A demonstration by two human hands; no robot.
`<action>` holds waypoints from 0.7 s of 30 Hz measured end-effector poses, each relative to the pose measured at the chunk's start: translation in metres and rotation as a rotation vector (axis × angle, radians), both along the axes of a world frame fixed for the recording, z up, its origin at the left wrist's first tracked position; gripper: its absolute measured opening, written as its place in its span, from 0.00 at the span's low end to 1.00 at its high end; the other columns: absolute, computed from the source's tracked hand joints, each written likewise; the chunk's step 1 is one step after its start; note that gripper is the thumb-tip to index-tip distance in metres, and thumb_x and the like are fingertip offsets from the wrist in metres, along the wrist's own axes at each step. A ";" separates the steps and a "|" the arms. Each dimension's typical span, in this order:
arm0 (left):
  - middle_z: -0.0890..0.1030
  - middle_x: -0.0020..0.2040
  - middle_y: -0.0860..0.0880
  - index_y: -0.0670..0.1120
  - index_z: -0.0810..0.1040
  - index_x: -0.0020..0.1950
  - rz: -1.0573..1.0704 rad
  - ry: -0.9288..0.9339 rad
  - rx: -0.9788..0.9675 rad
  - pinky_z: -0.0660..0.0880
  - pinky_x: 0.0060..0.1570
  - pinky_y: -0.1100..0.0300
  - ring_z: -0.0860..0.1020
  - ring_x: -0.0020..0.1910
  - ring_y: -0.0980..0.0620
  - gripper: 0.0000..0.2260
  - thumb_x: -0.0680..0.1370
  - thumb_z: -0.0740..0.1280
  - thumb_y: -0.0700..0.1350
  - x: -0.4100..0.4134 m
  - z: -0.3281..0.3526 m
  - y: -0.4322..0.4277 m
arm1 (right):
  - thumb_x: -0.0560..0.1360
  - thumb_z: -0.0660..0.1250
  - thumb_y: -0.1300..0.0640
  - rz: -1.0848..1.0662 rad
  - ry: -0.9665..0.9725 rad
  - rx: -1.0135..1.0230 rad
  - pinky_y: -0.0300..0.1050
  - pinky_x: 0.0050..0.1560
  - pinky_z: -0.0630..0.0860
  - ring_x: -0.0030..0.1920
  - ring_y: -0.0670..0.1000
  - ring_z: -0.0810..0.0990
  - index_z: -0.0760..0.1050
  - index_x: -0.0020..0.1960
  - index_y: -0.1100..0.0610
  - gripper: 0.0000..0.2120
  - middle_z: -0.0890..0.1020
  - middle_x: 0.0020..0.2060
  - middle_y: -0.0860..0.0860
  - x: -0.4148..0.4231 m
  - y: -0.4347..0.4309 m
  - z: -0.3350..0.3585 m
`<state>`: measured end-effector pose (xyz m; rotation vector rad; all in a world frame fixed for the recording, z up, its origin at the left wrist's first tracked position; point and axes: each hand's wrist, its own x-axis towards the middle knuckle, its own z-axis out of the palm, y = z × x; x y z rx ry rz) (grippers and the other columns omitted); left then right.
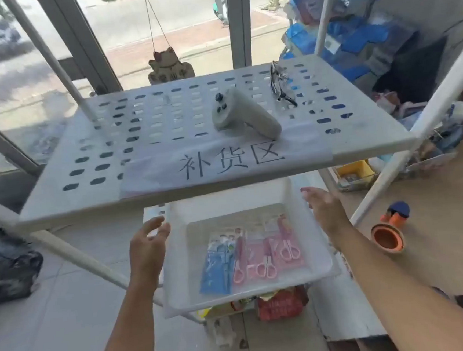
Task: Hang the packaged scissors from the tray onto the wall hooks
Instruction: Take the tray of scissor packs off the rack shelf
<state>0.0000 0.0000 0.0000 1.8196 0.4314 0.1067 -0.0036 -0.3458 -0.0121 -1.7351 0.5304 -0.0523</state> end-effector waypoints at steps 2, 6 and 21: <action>0.78 0.58 0.46 0.48 0.79 0.62 -0.025 0.092 0.021 0.72 0.47 0.58 0.78 0.50 0.49 0.12 0.79 0.68 0.43 0.009 -0.008 0.006 | 0.80 0.64 0.57 -0.021 0.040 -0.041 0.43 0.53 0.69 0.56 0.51 0.75 0.77 0.67 0.59 0.16 0.78 0.58 0.52 0.006 0.000 -0.003; 0.76 0.62 0.43 0.48 0.73 0.71 -0.116 0.234 -0.007 0.74 0.42 0.55 0.78 0.52 0.46 0.19 0.80 0.65 0.39 0.018 -0.029 0.016 | 0.81 0.64 0.62 -0.045 0.159 -0.053 0.41 0.44 0.71 0.53 0.52 0.75 0.78 0.65 0.58 0.14 0.77 0.55 0.52 0.013 -0.006 -0.020; 0.81 0.53 0.42 0.51 0.76 0.66 -0.089 0.260 -0.195 0.73 0.29 0.56 0.77 0.38 0.47 0.16 0.82 0.62 0.37 0.017 -0.031 0.030 | 0.82 0.62 0.62 -0.036 0.305 0.125 0.43 0.35 0.73 0.42 0.52 0.80 0.77 0.69 0.48 0.18 0.83 0.57 0.56 -0.004 -0.008 -0.010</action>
